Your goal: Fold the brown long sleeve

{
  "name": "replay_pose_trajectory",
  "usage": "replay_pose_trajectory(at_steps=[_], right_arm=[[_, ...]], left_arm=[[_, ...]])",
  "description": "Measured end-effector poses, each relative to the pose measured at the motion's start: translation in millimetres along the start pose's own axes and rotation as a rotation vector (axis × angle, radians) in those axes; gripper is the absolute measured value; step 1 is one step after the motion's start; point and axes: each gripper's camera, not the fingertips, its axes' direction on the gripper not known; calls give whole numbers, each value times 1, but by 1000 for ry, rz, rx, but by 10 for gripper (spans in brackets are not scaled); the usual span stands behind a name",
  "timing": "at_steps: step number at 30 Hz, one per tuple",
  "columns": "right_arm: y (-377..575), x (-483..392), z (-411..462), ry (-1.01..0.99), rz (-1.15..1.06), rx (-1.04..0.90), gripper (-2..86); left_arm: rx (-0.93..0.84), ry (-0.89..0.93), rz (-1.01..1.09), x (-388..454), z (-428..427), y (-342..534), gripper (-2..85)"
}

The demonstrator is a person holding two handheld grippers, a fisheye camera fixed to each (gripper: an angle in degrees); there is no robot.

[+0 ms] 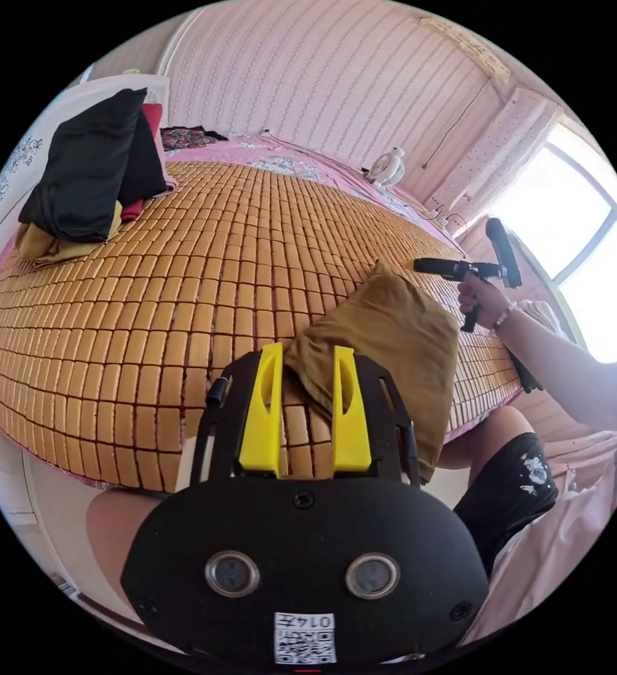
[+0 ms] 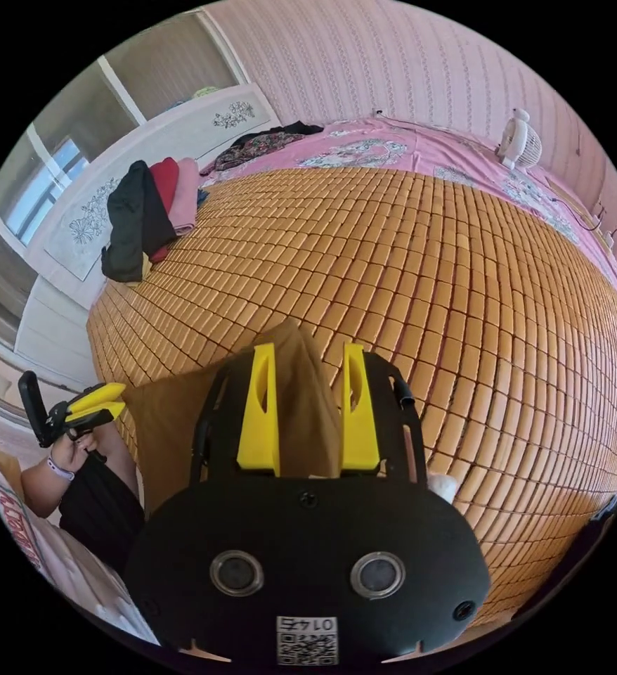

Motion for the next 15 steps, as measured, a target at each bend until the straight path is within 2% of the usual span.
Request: replay_pose_trajectory(at_steps=[2, 4, 7, 8, 12, 15], right_arm=[[-4, -9, 16, 17, -26, -75, 129], [-2, -21, 18, 50, -82, -62, 109], [0, -33, 19, 44, -121, -72, 62], [3, -34, 15, 32, -123, -57, 42], [31, -28, -28, -119, -96, 114, 14], [69, -27, -68, -178, -90, 243, 9]], left_arm=[[-43, 32, -21, -1, 8, -6, 134], [-102, -6, -11, 2, 17, -12, 131], [-112, -135, 61, 6, 16, -17, 70], [-112, -129, 72, 5, 15, -18, 59], [-97, -24, 48, -8, 1, -25, 3], [-34, 17, 148, 1, -23, -28, -7]])
